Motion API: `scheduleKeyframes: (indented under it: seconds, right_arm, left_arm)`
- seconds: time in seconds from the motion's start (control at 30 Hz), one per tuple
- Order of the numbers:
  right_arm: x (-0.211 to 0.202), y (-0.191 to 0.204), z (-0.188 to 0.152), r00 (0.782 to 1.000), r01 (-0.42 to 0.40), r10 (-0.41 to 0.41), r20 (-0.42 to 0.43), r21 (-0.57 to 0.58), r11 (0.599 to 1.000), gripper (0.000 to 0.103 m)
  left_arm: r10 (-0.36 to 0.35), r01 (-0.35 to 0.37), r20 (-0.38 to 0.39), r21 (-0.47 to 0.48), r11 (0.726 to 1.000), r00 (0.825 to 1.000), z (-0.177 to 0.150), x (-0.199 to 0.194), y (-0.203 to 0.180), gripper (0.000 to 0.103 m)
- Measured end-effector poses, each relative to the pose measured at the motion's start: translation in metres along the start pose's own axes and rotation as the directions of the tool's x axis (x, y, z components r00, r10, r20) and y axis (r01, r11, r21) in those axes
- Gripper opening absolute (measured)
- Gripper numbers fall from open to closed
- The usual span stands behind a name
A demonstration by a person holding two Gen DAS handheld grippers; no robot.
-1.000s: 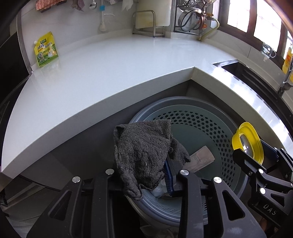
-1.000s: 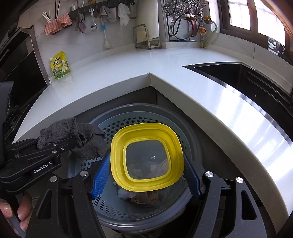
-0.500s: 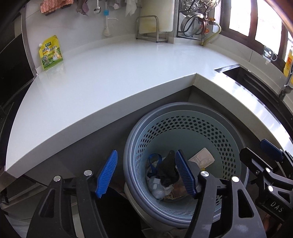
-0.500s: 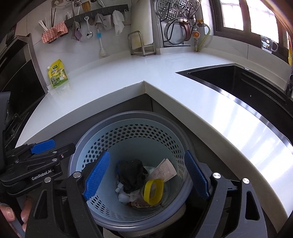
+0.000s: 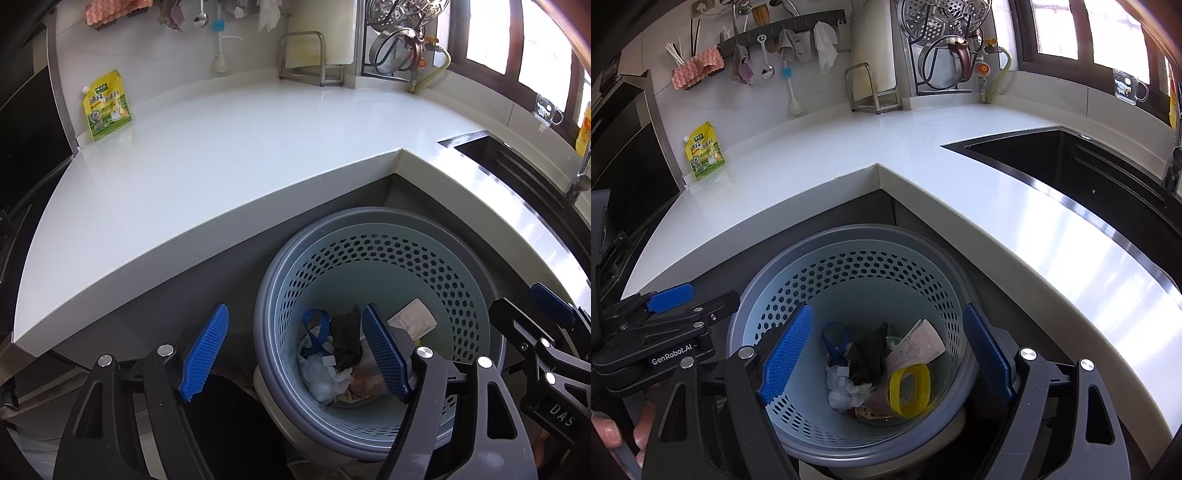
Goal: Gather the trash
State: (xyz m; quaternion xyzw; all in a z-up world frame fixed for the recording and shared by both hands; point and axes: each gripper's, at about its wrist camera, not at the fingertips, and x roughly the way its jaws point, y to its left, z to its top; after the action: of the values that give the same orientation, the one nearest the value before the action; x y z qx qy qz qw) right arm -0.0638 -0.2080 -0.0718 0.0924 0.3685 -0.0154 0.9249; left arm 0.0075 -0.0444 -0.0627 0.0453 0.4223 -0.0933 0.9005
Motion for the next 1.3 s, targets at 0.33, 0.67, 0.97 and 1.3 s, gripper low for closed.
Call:
scheduleKeyframes:
  seconds: [0.33,0.67,0.97,1.3]
  right_arm:
    - [0.0016,-0.0005,-0.0001,1.000,0.005,-0.005,-0.001,-0.003,1.000,0.080]
    - [0.0019,-0.0021,-0.0009,1.000,0.011,-0.011,0.000,-0.001,1.000,0.080]
    - [0.0022,-0.0022,-0.0010,1.000,0.012,-0.012,0.000,-0.003,1.000,0.080]
    - [0.0025,-0.0020,-0.0010,1.000,0.016,-0.016,0.001,-0.003,1.000,0.080]
  left_arm:
    - [0.000,0.000,0.001,0.002,1.000,1.000,-0.0005,-0.0003,-0.0006,0.080]
    - [0.007,-0.007,0.002,0.004,1.000,1.000,0.0005,-0.0015,-0.0005,0.084]
    - [0.012,-0.012,0.012,-0.004,1.000,1.000,0.0019,-0.0032,0.0026,0.094]
    - [0.032,-0.031,0.009,-0.023,0.999,0.999,0.0026,-0.0034,0.0067,0.097]
